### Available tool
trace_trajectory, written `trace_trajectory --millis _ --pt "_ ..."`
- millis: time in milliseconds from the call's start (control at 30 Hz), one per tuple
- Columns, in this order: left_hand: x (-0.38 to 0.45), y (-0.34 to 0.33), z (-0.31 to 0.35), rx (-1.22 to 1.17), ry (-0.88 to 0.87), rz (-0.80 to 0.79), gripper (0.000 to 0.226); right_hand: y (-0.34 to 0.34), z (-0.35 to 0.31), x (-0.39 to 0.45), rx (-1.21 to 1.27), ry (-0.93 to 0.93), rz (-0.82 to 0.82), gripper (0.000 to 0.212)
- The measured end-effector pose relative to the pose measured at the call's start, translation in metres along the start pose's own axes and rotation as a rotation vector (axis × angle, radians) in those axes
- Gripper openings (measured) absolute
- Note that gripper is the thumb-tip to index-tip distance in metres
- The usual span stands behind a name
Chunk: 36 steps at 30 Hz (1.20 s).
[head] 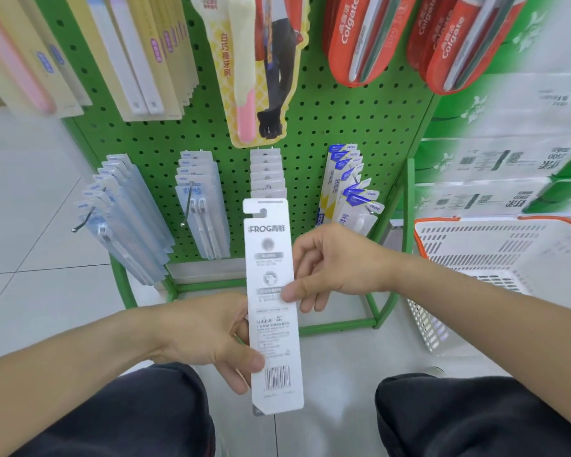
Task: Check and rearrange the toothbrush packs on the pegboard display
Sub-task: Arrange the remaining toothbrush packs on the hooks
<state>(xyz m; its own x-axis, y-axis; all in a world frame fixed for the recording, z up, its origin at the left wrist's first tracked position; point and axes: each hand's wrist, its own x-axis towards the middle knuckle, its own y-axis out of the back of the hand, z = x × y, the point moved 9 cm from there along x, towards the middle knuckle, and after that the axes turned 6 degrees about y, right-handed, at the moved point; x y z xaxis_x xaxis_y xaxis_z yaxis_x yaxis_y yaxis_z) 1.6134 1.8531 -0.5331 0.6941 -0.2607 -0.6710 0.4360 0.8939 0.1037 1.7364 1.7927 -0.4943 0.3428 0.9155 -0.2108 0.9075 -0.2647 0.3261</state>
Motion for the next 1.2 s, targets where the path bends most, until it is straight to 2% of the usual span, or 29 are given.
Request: trace_trajectory --millis 67,233,333,433,533,633,733,833,933,1033,1133,1200 --pt "0.001 -0.005 0.0 0.058 0.011 -0.019 0.037 0.009 -0.009 0.0 0.013 0.036 0.056 0.023" --pt "0.004 -0.013 0.007 0.113 0.013 -0.072 0.031 0.038 -0.016 -0.003 0.027 0.085 0.239 0.045" --pt "0.008 -0.013 0.015 0.125 -0.01 -0.05 0.027 0.049 -0.016 -0.007 0.034 0.096 0.312 0.038" --pt "0.015 -0.003 0.029 0.003 -0.048 0.113 0.02 0.055 -0.014 -0.009 0.029 0.089 0.353 0.026" --pt "0.016 0.015 0.046 -0.118 -0.144 0.356 0.038 0.051 -0.014 -0.01 -0.017 0.089 0.333 0.03" --pt "0.014 0.028 0.059 -0.106 -0.267 0.505 0.056 0.039 -0.014 -0.012 -0.059 0.072 0.248 0.037" --pt "0.02 0.025 0.061 -0.088 -0.277 0.468 0.058 0.038 -0.019 -0.018 -0.151 0.07 0.217 0.037" --pt "0.026 0.018 0.061 -0.029 -0.241 0.398 0.057 0.05 -0.023 -0.025 -0.218 0.085 0.273 0.03" --pt "0.027 0.025 0.059 0.137 -0.204 0.491 0.051 0.061 -0.022 -0.03 -0.159 0.089 0.333 0.022" --pt "0.028 0.033 0.061 0.129 -0.165 0.61 0.052 0.066 -0.024 -0.035 -0.146 0.101 0.337 0.024" --pt "0.027 0.027 0.078 0.189 -0.247 0.662 0.064 0.072 -0.022 -0.04 -0.104 0.102 0.374 0.028" --pt "0.03 0.024 0.088 0.327 -0.311 0.691 0.066 0.076 -0.014 -0.043 -0.042 0.071 0.394 0.025"
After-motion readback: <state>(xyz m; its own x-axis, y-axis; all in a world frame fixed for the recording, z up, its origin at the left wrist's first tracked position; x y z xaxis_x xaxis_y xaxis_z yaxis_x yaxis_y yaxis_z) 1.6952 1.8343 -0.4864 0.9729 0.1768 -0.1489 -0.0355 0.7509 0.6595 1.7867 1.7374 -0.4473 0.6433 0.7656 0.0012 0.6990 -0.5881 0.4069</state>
